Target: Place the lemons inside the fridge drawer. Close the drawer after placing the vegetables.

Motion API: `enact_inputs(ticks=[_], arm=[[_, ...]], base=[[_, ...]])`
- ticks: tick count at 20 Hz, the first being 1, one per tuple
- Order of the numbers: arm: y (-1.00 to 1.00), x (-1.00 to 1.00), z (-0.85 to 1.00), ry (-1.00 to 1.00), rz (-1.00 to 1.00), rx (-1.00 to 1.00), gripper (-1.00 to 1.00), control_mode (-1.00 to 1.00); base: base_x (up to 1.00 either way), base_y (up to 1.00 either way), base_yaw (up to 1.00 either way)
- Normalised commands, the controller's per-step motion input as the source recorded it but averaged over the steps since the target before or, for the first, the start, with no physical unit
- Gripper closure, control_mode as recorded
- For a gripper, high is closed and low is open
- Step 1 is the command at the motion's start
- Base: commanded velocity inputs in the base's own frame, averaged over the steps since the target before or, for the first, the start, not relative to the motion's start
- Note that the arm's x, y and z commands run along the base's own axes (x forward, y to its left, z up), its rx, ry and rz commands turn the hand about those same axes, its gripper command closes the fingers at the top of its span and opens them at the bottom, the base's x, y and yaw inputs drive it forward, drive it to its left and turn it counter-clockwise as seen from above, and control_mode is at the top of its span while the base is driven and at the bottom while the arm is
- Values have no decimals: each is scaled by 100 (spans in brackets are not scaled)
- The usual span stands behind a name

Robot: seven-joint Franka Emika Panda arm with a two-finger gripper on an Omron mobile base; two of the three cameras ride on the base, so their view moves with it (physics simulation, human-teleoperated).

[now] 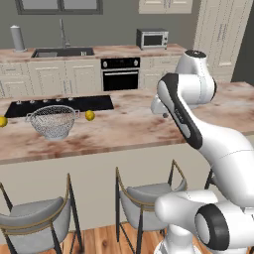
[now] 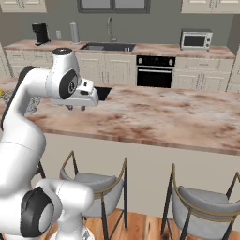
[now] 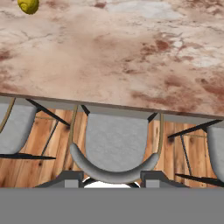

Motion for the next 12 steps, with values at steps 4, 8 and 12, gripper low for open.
enact_inputs(ticks=[4, 8, 12], arm=[[5, -14, 0, -4, 0, 0, -100, -100], [0, 0, 0, 0, 0, 0, -100, -100], [1, 0, 0, 0, 0, 0, -100, -100]], base=[[0, 0, 0], [0, 0, 0], [0, 0, 0]])
